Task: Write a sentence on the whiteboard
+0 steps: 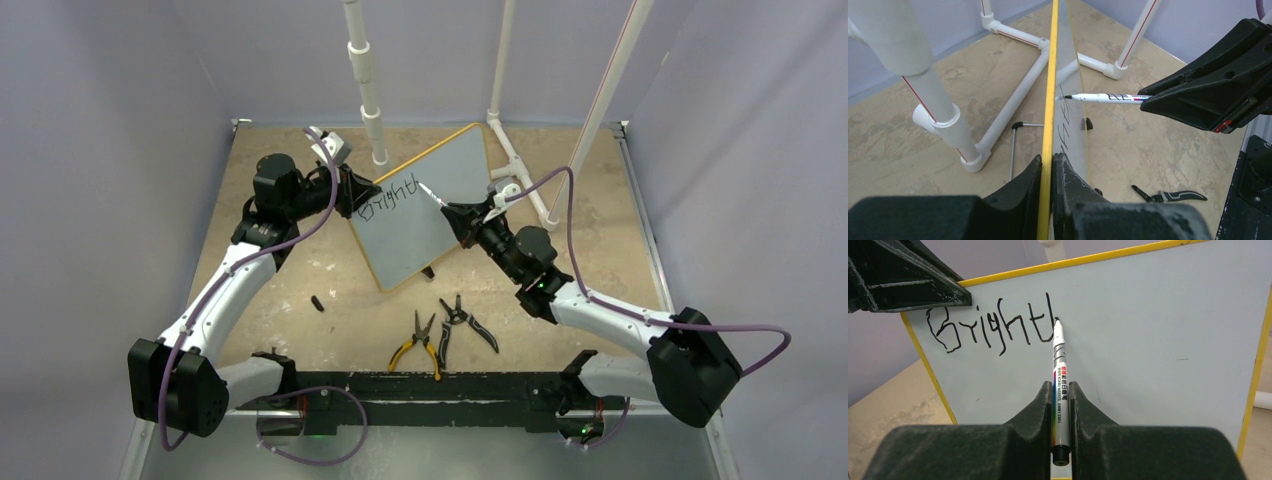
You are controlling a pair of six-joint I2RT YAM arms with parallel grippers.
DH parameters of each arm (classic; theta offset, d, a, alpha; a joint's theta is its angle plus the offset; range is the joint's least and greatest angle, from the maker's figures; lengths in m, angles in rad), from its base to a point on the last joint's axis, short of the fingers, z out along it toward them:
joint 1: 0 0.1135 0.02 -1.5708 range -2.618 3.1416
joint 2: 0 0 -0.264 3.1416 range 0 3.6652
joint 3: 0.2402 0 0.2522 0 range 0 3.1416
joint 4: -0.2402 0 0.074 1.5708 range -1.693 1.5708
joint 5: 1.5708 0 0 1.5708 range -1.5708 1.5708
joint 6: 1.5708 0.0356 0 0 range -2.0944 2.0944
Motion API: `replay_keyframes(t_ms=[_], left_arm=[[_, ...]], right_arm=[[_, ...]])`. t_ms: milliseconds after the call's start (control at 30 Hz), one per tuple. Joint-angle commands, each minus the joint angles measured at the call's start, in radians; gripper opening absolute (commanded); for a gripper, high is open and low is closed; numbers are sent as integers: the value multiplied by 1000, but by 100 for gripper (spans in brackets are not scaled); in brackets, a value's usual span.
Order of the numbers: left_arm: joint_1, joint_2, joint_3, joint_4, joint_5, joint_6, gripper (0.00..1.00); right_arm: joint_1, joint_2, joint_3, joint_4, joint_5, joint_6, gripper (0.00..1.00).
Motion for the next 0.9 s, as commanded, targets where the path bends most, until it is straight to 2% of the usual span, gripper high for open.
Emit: replay_keyframes(t_ms=[0, 867], left_arm=[[4, -7, -12, 11, -26, 27, 0], [4, -10, -12, 11, -25, 27, 0]], right_arm=[[-2, 17, 40, -2, 44, 2, 0], [-2, -8, -6, -65, 83, 30, 0]])
